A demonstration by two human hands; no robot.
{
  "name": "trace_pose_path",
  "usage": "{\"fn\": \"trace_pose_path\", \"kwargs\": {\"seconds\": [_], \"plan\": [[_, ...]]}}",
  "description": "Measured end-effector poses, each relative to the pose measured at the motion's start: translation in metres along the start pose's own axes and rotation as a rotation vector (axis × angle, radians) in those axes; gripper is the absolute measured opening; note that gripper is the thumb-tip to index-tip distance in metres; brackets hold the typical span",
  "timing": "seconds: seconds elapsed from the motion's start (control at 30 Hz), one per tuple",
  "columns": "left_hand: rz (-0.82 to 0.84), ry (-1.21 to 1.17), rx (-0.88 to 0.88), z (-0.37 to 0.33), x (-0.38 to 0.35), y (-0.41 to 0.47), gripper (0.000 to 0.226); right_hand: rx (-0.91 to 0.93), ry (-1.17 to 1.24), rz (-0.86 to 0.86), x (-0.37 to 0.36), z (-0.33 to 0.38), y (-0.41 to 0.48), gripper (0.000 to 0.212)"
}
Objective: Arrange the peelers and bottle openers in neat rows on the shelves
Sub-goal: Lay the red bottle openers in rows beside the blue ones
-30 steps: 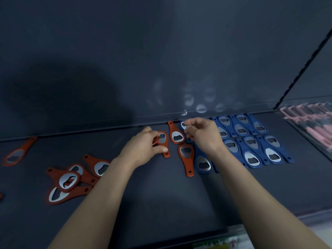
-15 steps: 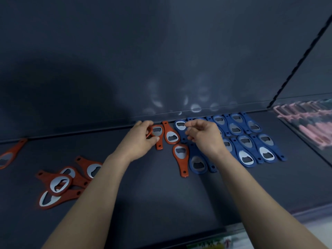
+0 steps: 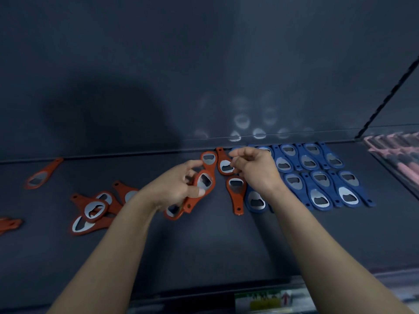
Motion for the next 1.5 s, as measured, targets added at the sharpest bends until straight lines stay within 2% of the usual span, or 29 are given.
{"fn": "trace_pose_path", "kwargs": {"seconds": [0.2, 0.3, 0.4, 0.5, 0.57, 0.77, 0.97, 1.1, 1.17, 1.23, 1.37, 1.5], "plan": [[-0.054, 0.147, -0.022, 0.001, -0.009, -0.013, 0.013, 0.005, 0.025, 0.003, 0.009, 0.003, -0.006, 0.016], [-0.078, 0.158, -0.027, -0.003, -0.013, -0.021, 0.003, 0.007, 0.024, -0.010, 0.015, 0.004, -0.008, 0.015], [-0.118, 0.279, -0.040, -0.005, -0.016, -0.024, 0.013, 0.013, 0.015, -0.019, 0.019, 0.002, -0.012, 0.014], [-0.144, 0.418, -0.031, -0.007, -0.017, -0.024, 0.007, 0.024, -0.008, -0.014, 0.022, 0.001, -0.015, 0.014], [-0.145, 0.487, -0.035, -0.010, -0.017, -0.024, 0.011, 0.027, -0.019, -0.010, 0.023, 0.001, -0.017, 0.013], [-0.118, 0.624, -0.177, -0.014, -0.023, -0.023, 0.020, 0.028, -0.022, -0.001, 0.022, 0.002, -0.019, 0.014], [-0.071, 0.492, -0.387, -0.010, -0.041, -0.026, 0.026, 0.033, -0.008, 0.010, 0.022, 0.000, -0.021, 0.014], [-0.173, 0.455, -0.388, -0.005, -0.038, -0.029, 0.021, 0.038, -0.017, -0.012, 0.024, -0.003, -0.021, 0.014], [-0.219, 0.478, -0.330, -0.001, -0.030, -0.032, 0.020, 0.078, -0.114, -0.044, 0.027, -0.005, -0.021, 0.013], [-0.171, 0.540, -0.281, 0.003, -0.026, -0.034, 0.028, 0.151, -0.295, -0.040, 0.028, -0.008, -0.021, 0.012], [-0.127, 0.528, -0.257, 0.004, -0.032, -0.035, 0.050, 0.300, -0.721, 0.078, 0.024, -0.017, -0.022, 0.026], [-0.182, 0.527, -0.313, 0.005, -0.039, -0.031, 0.055, 0.339, -0.830, 0.126, 0.024, -0.022, -0.025, 0.032]]}}
Point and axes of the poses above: each hand's wrist, its own y-axis towards the middle knuckle, its own x-axis out of the back of the hand, z = x × y, the point moved 1 cm from there along y, towards the middle knuckle, and after that the axes turned 10 degrees about -z, right-handed, at the moved point
